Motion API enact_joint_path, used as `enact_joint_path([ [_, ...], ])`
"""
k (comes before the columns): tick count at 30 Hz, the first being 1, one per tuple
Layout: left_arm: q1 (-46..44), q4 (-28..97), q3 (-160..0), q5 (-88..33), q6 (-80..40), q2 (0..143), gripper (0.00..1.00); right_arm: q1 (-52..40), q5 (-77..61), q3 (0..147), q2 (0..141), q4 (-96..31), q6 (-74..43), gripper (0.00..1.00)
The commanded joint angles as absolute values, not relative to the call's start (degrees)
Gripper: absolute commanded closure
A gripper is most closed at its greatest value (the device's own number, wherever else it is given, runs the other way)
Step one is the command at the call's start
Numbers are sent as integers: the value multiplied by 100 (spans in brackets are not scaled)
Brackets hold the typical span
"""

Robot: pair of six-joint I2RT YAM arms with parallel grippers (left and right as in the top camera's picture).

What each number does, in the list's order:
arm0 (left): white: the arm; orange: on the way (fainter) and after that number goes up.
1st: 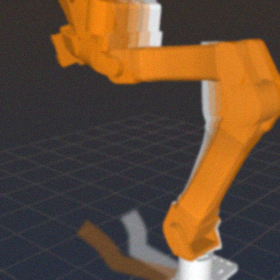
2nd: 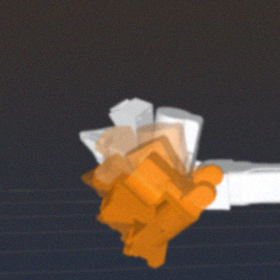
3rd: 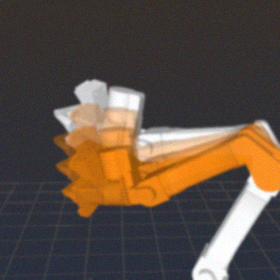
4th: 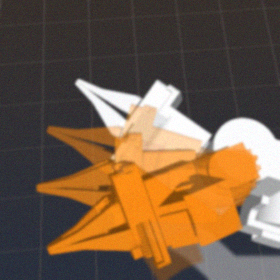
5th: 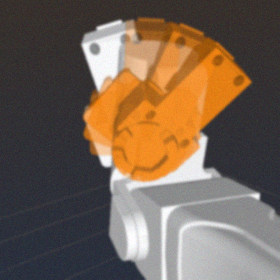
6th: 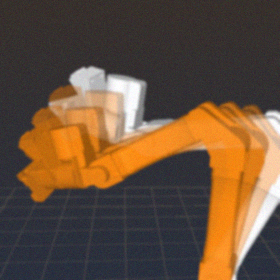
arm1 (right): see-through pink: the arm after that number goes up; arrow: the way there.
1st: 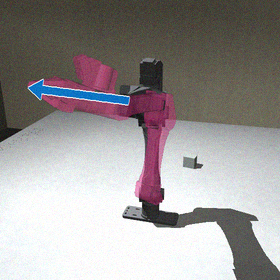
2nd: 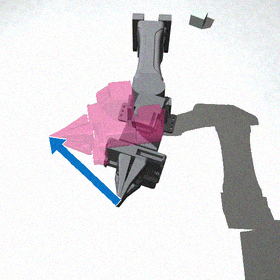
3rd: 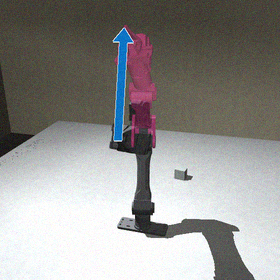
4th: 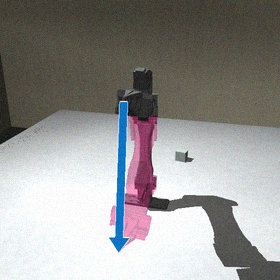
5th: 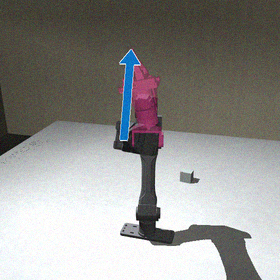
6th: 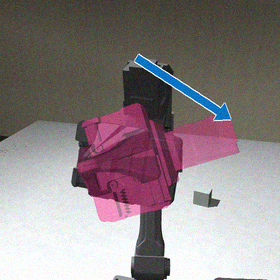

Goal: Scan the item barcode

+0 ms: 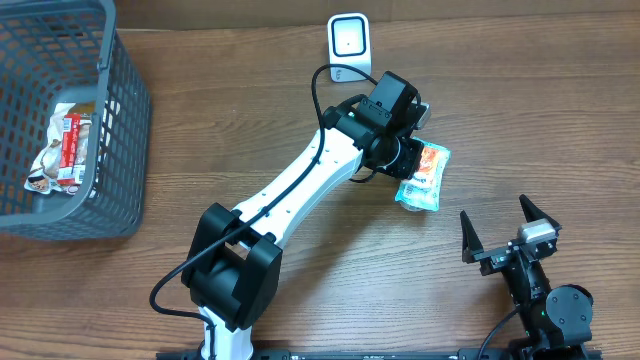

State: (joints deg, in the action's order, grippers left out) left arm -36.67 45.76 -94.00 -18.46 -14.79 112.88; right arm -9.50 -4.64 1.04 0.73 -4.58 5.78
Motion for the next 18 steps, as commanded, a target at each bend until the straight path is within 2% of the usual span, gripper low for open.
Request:
enact_joint_path([
  [1,-3686,4580,-9347,-1959,-1505,11222,96,-945,-482,45,23,-443,585,0],
  [18,-3448,4324,-9395,-2058,-1500,10735,96,-945,-480,45,23,-443,585,0],
])
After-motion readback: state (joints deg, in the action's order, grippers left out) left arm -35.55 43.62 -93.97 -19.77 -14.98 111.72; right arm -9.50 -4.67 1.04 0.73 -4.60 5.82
